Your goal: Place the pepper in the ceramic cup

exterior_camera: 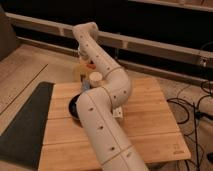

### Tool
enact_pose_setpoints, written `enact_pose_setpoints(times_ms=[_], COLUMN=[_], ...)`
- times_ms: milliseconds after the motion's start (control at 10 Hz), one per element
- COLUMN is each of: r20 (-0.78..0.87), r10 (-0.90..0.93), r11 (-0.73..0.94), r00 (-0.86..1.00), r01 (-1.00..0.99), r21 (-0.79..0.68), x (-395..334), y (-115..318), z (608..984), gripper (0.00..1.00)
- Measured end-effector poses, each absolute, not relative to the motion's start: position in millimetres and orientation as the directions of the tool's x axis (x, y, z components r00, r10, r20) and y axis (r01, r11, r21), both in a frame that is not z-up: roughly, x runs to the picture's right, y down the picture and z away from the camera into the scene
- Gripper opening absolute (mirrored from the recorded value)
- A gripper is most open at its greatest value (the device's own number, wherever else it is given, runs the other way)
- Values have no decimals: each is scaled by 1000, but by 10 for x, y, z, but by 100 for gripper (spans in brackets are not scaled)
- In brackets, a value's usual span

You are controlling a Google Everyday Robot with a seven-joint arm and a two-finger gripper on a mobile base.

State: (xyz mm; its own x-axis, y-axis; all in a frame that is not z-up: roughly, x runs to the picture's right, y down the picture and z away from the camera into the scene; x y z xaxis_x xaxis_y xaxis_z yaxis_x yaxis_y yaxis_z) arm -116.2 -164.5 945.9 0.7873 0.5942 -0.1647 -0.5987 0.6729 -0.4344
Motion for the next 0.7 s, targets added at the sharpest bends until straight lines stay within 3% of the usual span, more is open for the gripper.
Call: enact_pose_setpoints(times_ms=[700], r20=[-174], r10=[617], r11=[638], r00=[768], r01=[-617], r21=[-461], x=[-1083], y=[-1514], z=[9571], gripper=[0])
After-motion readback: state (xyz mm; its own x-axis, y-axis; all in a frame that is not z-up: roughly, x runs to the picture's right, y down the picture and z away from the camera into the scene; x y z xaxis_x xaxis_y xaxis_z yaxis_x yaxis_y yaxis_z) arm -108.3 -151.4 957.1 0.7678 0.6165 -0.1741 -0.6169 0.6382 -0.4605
